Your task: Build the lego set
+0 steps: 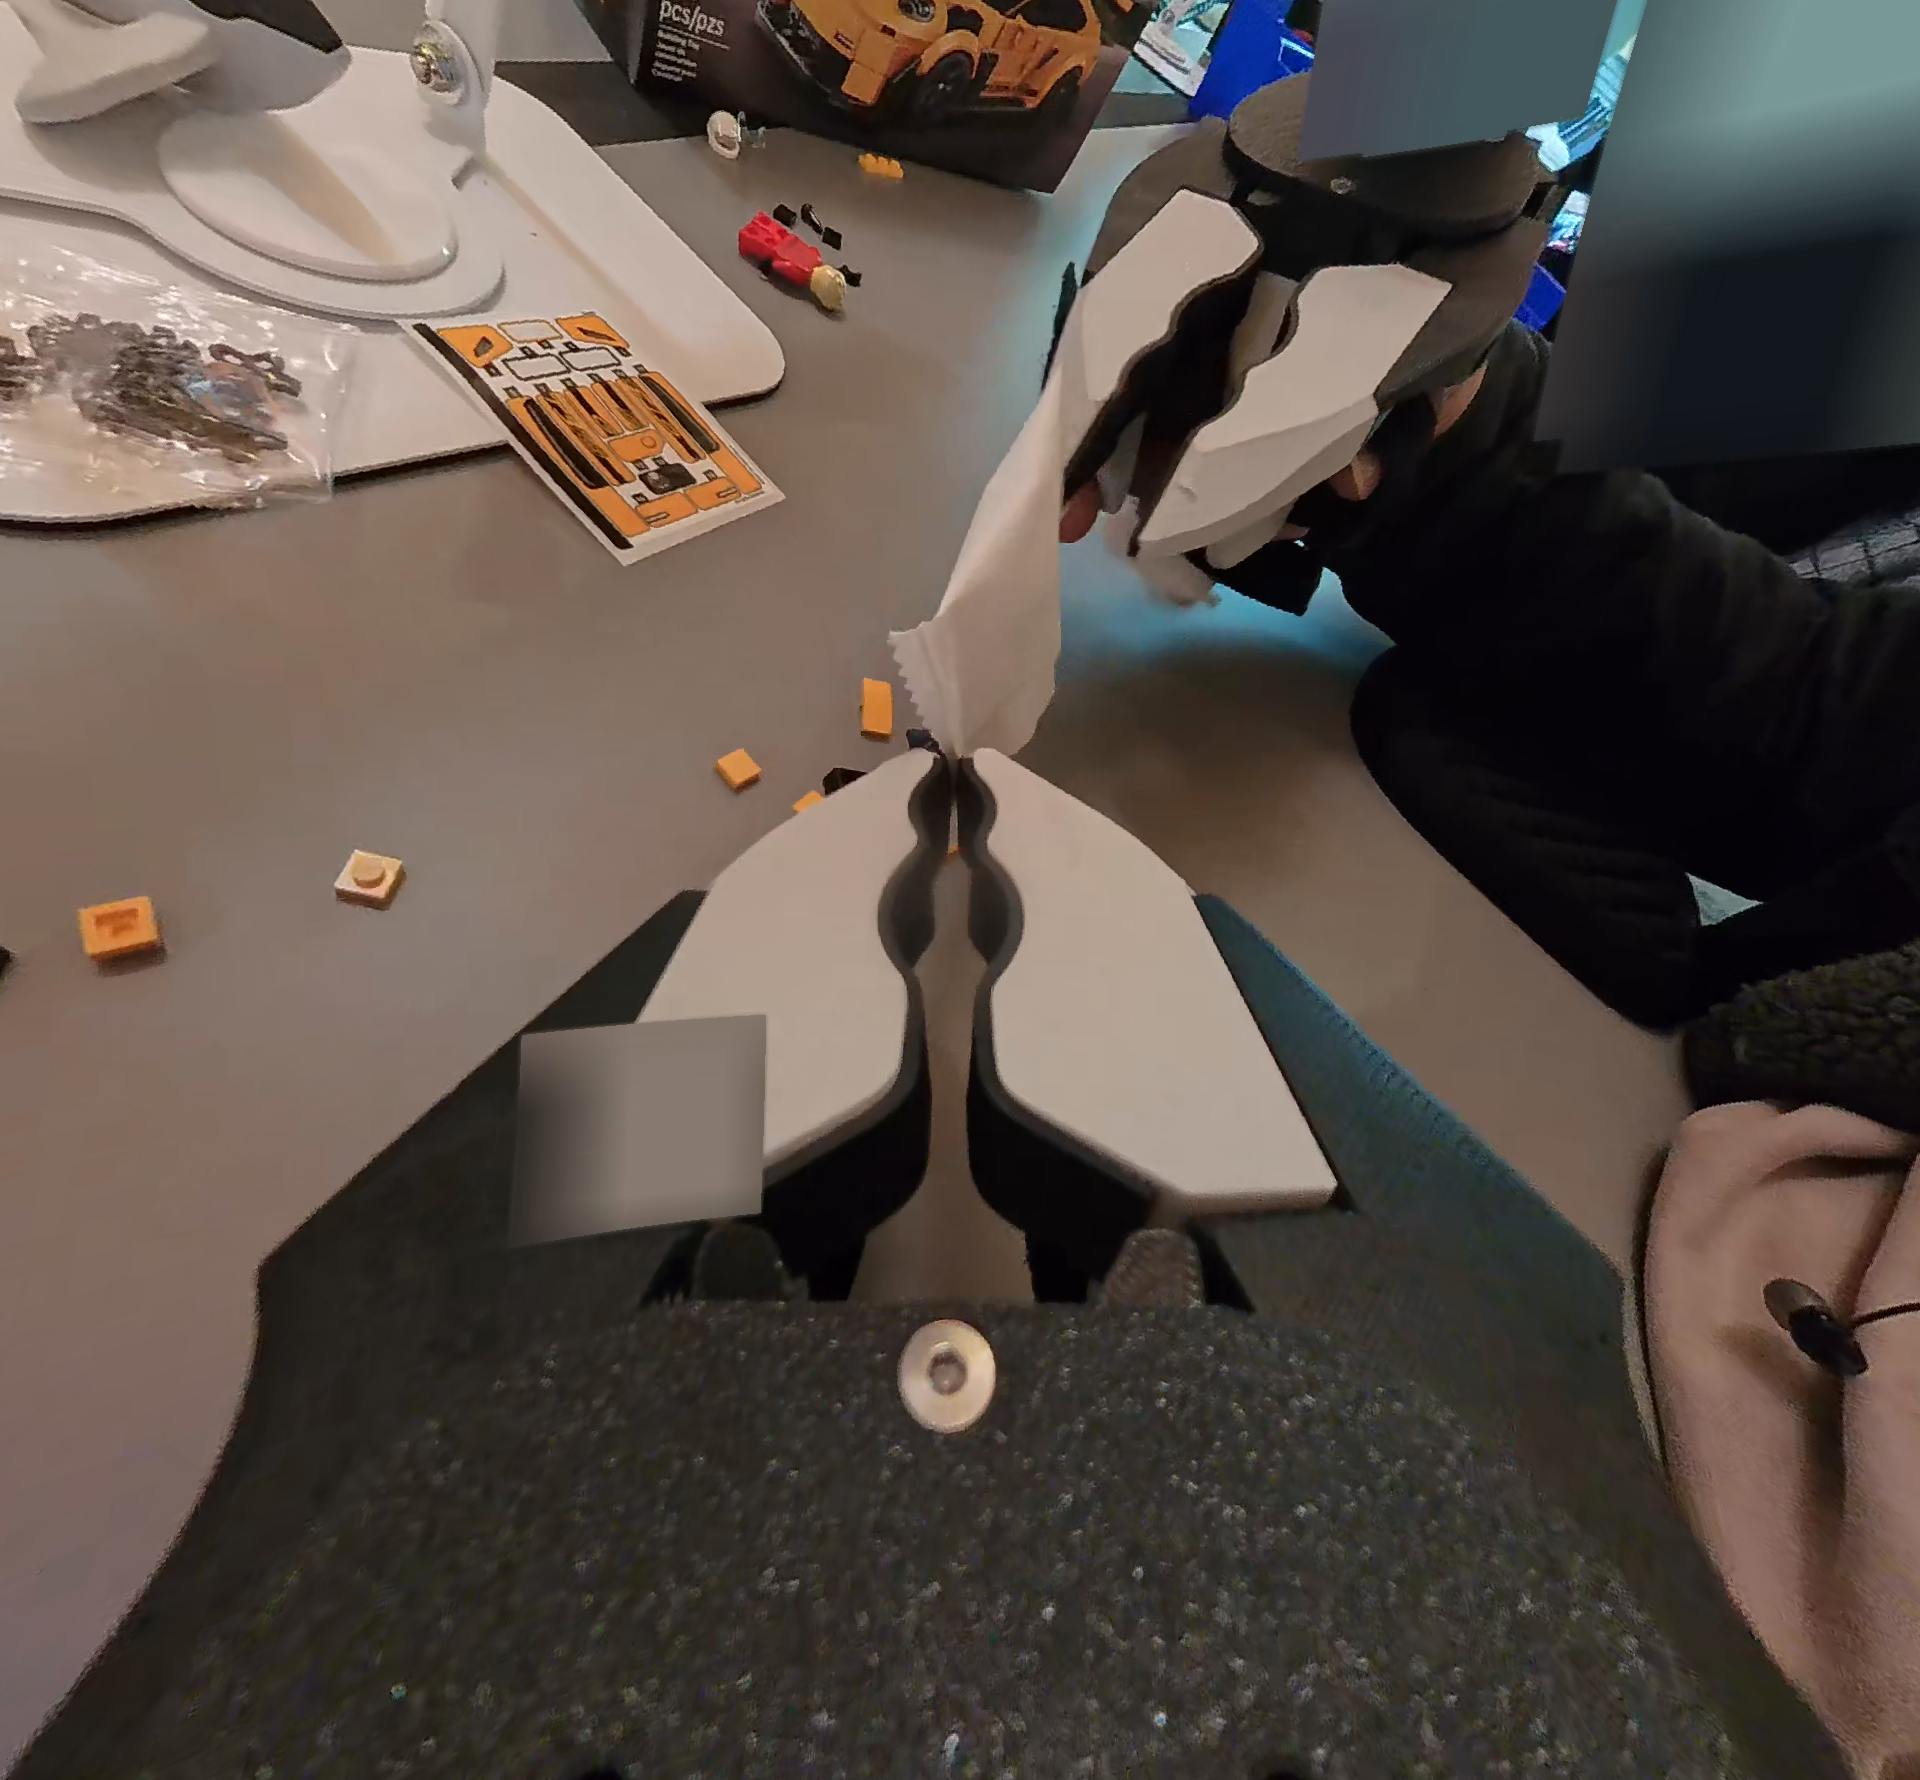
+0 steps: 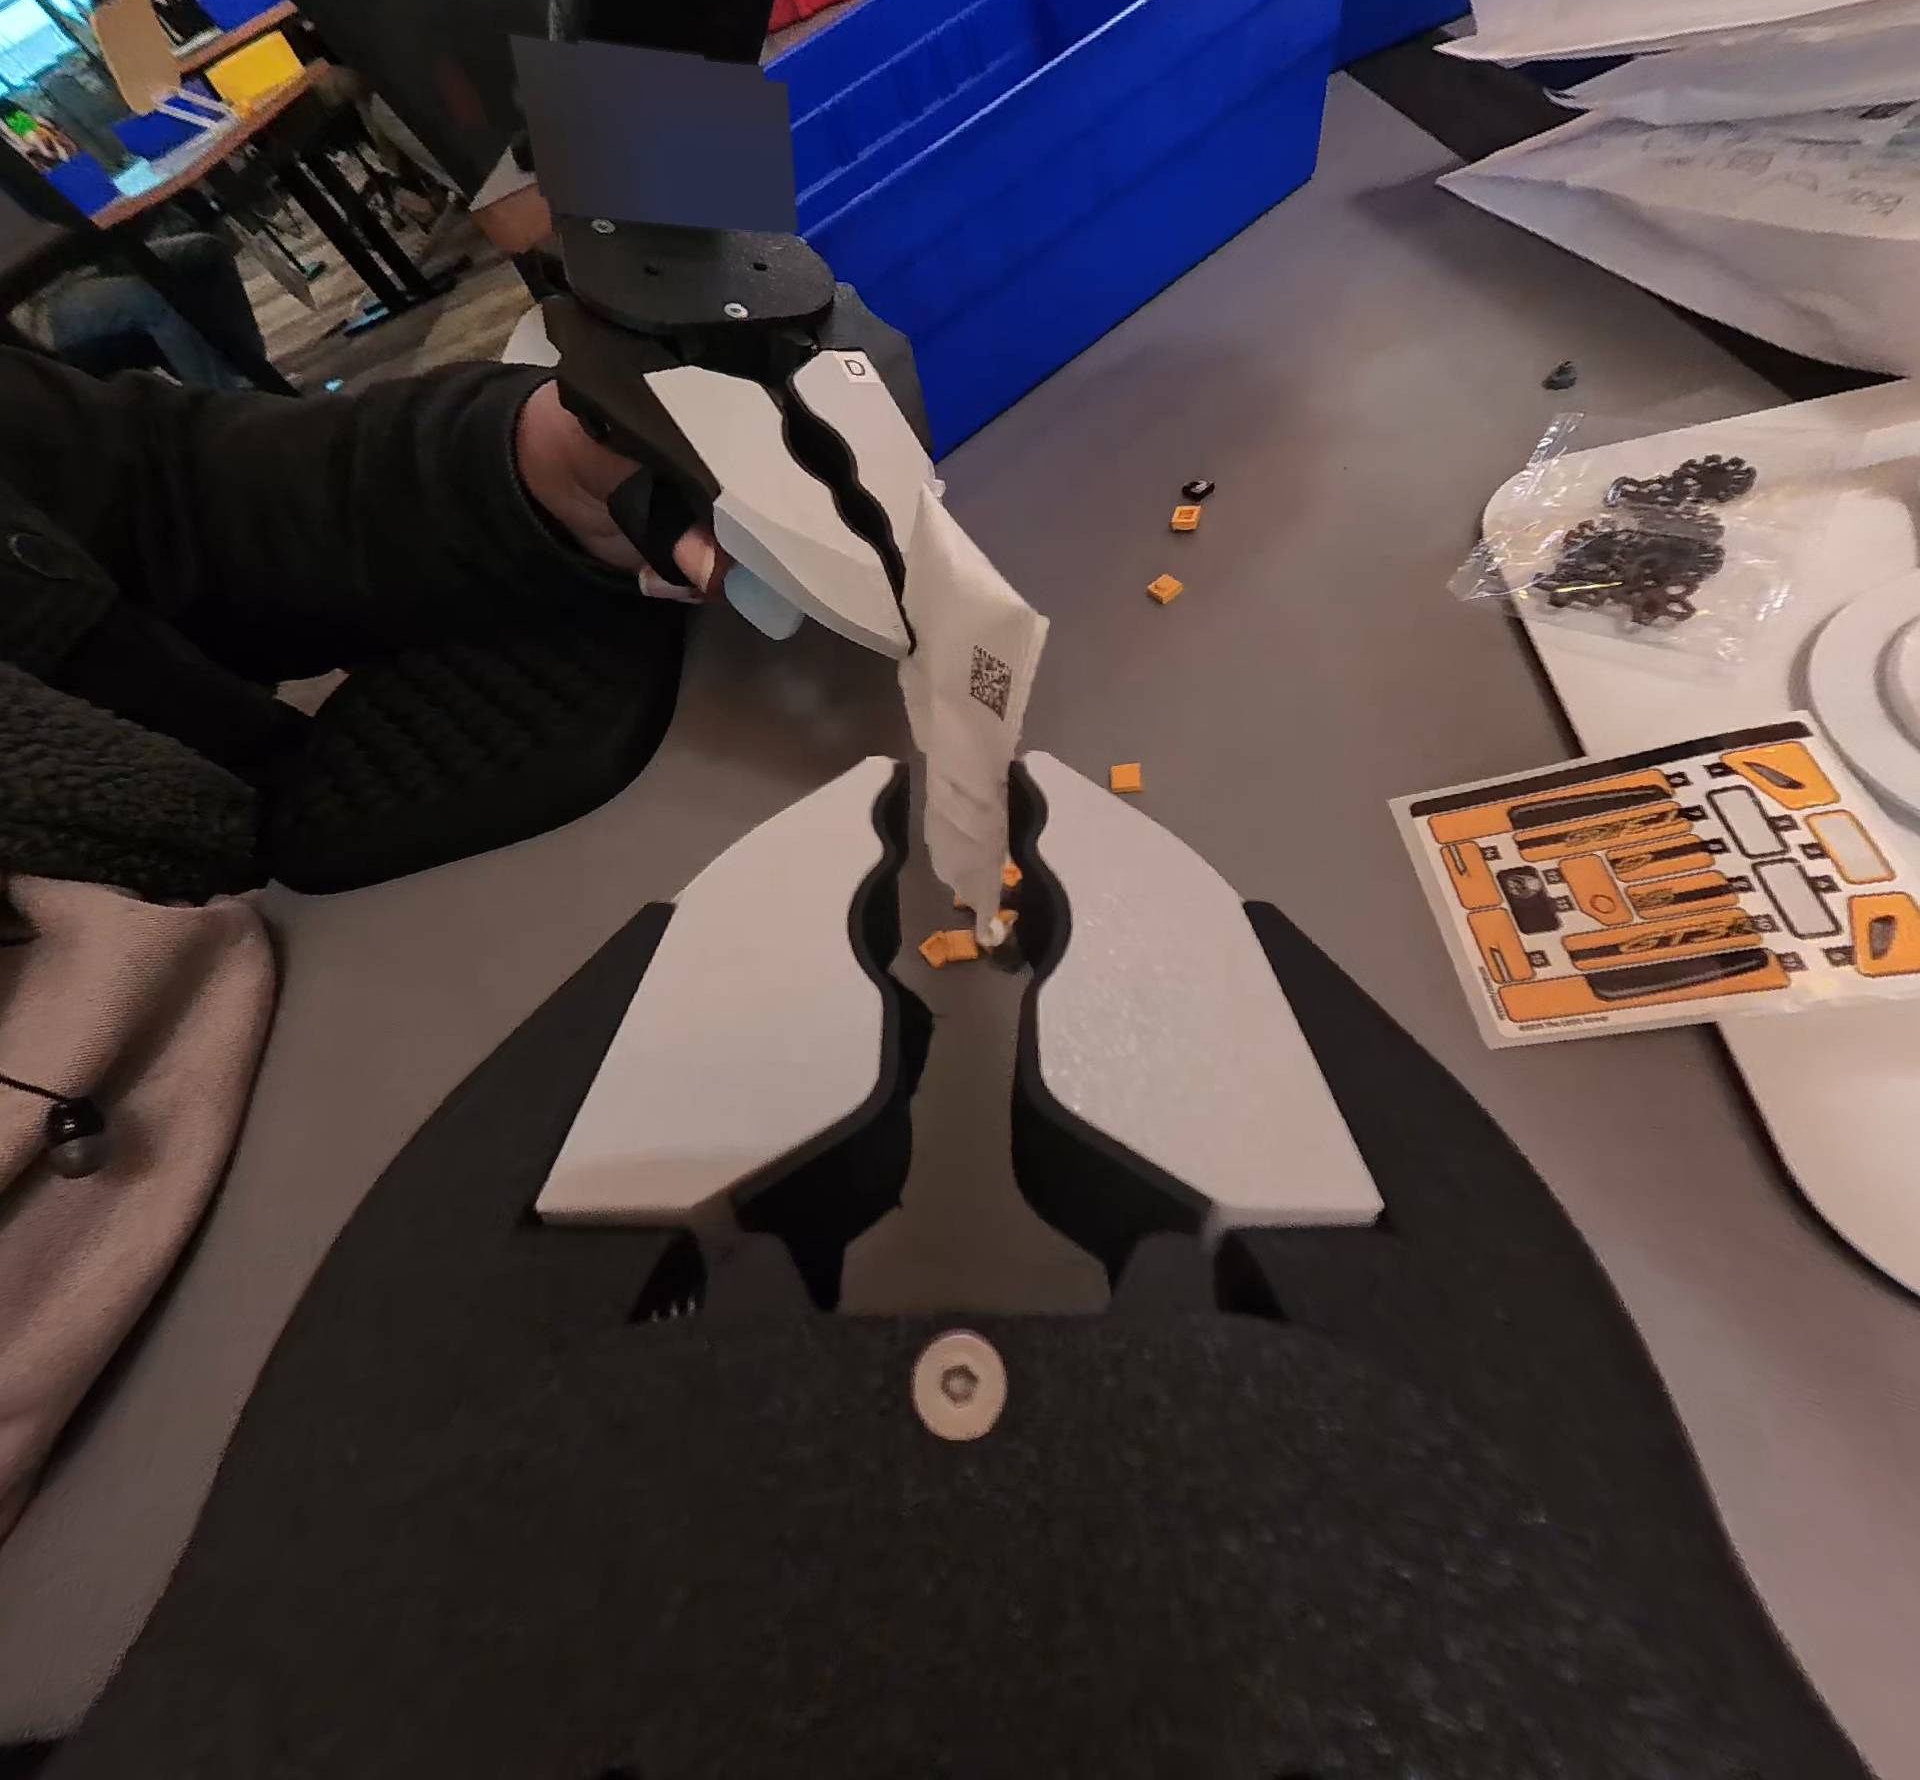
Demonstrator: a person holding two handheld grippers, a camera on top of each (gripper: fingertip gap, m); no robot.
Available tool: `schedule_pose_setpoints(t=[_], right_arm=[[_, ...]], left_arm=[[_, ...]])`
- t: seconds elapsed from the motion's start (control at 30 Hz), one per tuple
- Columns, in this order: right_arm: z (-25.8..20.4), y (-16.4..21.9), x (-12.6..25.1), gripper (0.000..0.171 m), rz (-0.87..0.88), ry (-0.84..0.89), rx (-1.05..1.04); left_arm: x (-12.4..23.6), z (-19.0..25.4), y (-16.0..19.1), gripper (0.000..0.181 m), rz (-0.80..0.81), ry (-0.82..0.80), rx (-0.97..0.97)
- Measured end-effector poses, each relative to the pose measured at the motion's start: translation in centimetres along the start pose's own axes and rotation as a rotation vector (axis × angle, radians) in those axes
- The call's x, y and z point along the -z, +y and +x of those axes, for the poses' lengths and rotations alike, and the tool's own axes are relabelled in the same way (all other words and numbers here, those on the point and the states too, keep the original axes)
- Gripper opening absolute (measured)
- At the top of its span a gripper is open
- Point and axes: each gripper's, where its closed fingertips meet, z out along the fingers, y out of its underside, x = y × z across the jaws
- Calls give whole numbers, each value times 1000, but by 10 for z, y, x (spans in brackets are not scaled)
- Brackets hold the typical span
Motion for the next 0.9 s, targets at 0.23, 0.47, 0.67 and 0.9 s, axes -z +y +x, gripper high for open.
schedule_pose_setpoints(t=[0.23,0.47,0.67,0.9], right_arm=[[-8,-2,-7,0,-4,20,104],[2,-1,-1,0,-19,70,112],[-3,-4,-5,0,-38,92,153],[-11,-7,-3,0,-25,43,139]], left_arm=[[-4,4,0,1,-14,-12,-43],[-1,4,-3,0,-23,-37,-86],[-5,7,-7,0,-36,-66,-134],[-8,13,-6,0,-43,-34,-136]])
